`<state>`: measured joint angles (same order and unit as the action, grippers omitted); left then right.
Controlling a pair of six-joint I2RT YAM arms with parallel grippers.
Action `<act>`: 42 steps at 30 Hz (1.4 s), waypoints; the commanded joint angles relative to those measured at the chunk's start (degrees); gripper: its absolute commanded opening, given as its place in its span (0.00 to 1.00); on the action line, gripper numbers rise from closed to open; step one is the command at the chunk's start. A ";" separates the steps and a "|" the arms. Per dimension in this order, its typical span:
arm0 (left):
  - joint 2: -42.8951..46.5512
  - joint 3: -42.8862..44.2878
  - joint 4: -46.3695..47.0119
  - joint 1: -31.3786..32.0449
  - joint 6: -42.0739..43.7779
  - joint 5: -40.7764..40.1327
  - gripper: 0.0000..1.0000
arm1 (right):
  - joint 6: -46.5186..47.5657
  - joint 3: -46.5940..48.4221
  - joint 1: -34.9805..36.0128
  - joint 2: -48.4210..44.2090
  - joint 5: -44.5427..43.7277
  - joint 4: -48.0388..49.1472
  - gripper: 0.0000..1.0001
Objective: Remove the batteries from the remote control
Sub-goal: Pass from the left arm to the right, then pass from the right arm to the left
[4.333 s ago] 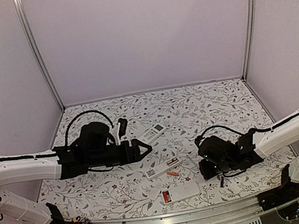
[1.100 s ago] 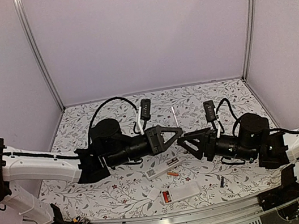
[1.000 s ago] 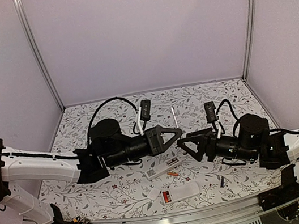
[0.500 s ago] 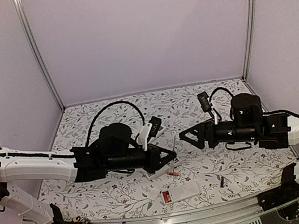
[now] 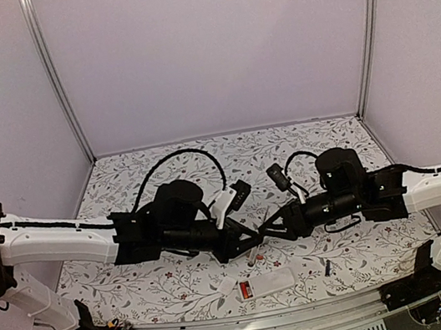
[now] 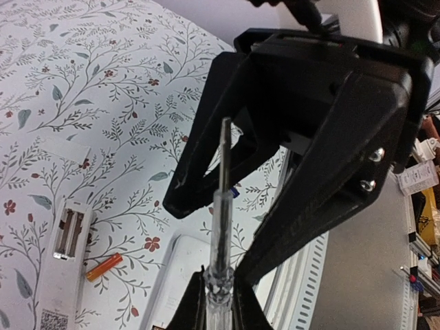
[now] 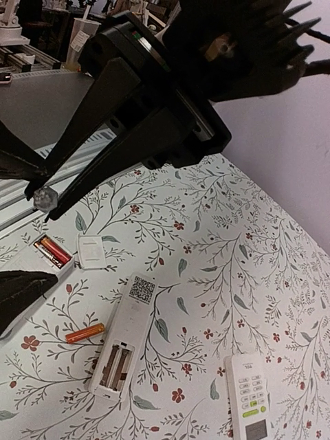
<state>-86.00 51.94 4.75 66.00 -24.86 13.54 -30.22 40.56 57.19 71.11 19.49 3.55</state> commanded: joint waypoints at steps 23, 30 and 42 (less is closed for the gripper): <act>-0.57 0.83 2.17 0.07 -1.69 -1.74 0.31 | -6.99 -2.53 -0.79 -1.63 -3.48 7.35 0.00; 3.98 -5.24 15.79 -3.64 -13.70 -1.35 0.84 | -7.66 -6.04 -1.19 -9.47 -11.44 13.94 0.00; 7.47 -11.93 38.77 -5.52 -26.20 0.08 0.84 | -7.79 -10.36 -1.11 -14.68 -16.03 37.86 0.00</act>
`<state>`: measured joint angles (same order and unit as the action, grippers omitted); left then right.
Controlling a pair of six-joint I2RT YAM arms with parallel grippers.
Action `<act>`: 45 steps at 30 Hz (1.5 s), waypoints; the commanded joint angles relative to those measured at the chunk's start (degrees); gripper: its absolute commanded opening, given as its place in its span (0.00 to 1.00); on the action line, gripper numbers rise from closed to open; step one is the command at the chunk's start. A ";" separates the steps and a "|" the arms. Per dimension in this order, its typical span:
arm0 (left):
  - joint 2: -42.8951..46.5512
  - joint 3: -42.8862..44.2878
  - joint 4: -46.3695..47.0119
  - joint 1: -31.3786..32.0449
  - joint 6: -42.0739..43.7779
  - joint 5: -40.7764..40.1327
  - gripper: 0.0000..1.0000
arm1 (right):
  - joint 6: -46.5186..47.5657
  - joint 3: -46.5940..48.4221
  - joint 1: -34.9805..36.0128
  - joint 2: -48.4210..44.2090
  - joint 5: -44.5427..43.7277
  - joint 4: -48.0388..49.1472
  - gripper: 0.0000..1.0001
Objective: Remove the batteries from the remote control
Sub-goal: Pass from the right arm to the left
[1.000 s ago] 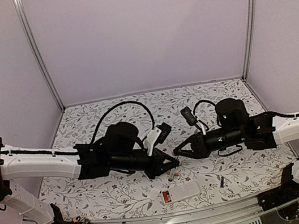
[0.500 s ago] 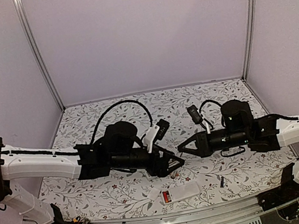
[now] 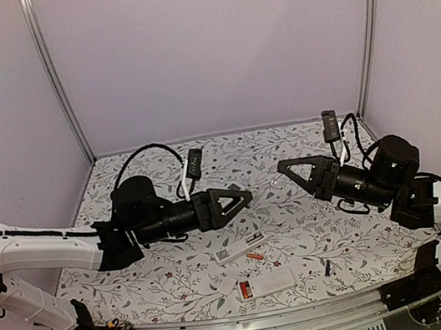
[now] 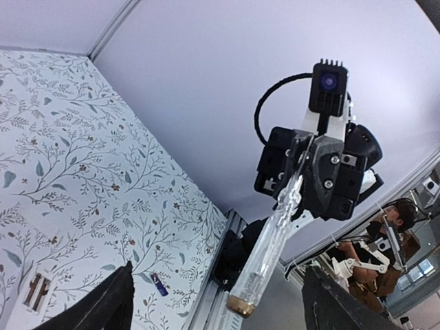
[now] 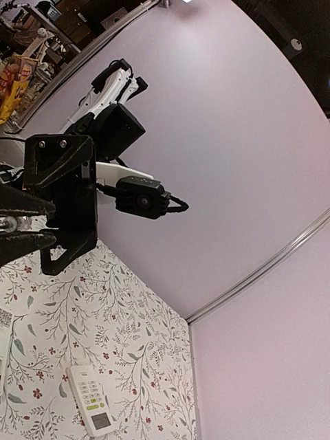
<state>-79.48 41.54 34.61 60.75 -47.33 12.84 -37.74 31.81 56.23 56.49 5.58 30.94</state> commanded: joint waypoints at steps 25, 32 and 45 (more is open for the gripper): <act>-2.57 0.46 19.41 1.05 -6.80 3.67 0.44 | -2.85 0.71 -0.03 9.05 -0.76 22.50 0.00; -3.29 0.81 20.15 1.09 -7.62 4.15 0.35 | -2.53 0.71 -0.06 9.51 -0.16 22.59 0.00; -3.96 1.85 20.81 1.04 -7.53 4.91 0.31 | -2.52 0.82 -0.09 10.30 1.33 22.85 0.00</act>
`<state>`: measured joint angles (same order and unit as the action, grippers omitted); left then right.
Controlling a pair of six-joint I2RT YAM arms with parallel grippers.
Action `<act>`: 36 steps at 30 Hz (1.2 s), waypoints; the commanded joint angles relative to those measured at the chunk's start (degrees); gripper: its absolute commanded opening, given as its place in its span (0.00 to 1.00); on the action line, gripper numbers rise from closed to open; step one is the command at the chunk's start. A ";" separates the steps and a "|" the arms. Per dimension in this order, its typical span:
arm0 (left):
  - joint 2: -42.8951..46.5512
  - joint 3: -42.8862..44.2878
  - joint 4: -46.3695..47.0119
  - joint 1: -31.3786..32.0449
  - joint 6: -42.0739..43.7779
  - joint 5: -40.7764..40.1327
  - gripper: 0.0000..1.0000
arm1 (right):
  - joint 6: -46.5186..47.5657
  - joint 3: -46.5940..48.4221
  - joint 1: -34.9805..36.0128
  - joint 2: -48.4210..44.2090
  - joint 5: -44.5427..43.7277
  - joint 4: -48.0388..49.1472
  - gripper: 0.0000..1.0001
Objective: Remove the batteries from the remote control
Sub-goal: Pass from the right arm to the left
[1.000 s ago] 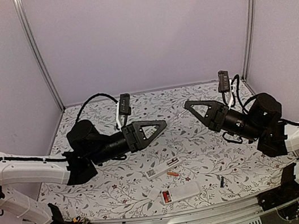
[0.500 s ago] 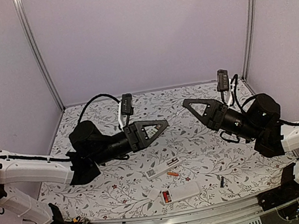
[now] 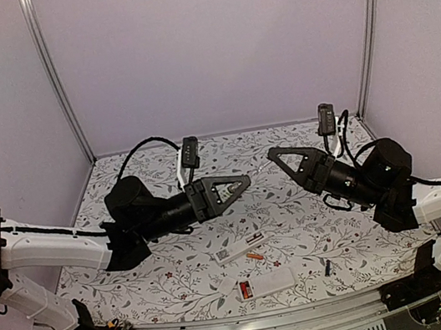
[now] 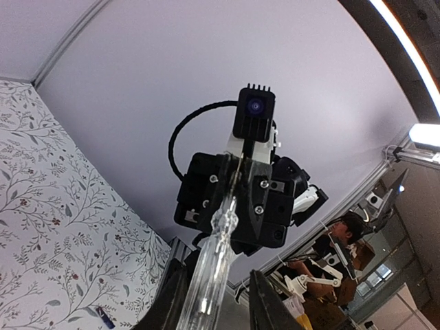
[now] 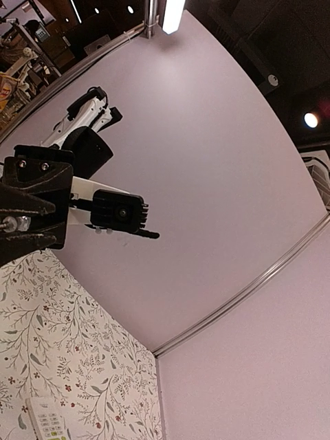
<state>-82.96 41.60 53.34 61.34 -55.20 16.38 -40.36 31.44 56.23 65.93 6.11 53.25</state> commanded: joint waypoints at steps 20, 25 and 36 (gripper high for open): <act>-1.27 2.44 3.25 0.46 0.10 1.74 0.21 | -0.15 1.08 -0.06 2.10 1.10 1.39 0.00; -1.06 1.78 3.17 0.39 -0.03 1.29 0.08 | -0.25 0.69 -0.01 1.92 1.01 1.33 0.00; 4.76 1.74 -17.27 -2.15 4.33 -2.09 0.00 | 2.39 -3.40 -0.06 -3.59 -3.39 -7.95 0.78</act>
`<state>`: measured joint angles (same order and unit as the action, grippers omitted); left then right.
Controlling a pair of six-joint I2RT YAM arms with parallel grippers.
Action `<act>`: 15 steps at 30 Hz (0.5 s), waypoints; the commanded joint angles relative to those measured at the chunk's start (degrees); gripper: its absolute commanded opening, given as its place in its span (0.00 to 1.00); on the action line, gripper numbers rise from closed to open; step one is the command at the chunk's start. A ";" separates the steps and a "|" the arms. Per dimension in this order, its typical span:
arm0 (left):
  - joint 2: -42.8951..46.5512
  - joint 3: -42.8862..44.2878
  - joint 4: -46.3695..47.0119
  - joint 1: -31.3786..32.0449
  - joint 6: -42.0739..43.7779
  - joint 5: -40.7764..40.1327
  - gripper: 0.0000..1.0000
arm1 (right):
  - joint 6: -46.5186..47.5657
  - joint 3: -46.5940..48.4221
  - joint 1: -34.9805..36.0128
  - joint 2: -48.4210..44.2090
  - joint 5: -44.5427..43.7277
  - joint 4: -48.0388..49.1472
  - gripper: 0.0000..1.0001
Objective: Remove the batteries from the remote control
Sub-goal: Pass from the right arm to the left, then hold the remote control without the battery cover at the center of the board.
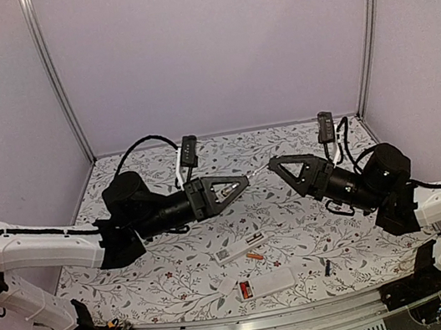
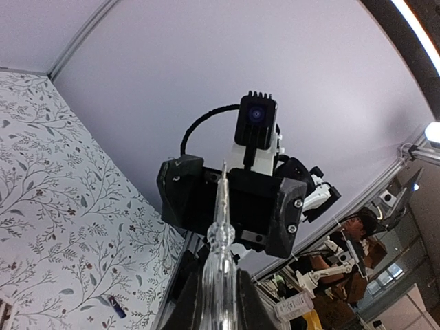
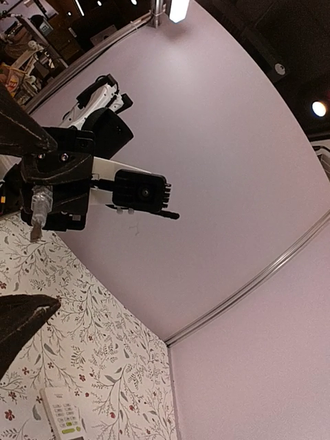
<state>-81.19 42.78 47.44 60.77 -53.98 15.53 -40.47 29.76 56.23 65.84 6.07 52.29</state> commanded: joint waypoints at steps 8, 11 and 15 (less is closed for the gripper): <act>6.44 0.79 -31.71 -5.84 6.15 -1.70 0.00 | 10.19 -6.66 -0.08 -11.87 -4.48 -27.33 0.99; 7.47 0.17 -37.41 -7.55 6.97 -1.34 0.00 | 11.98 -9.24 -0.06 -11.89 -1.40 -33.21 0.99; 8.91 -0.53 -41.82 -9.62 7.57 -1.11 0.00 | 14.49 -9.85 1.13 -10.14 2.42 -38.89 0.99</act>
<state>-74.28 43.13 14.09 53.32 -48.34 14.50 -30.26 20.64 56.27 54.24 4.80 23.86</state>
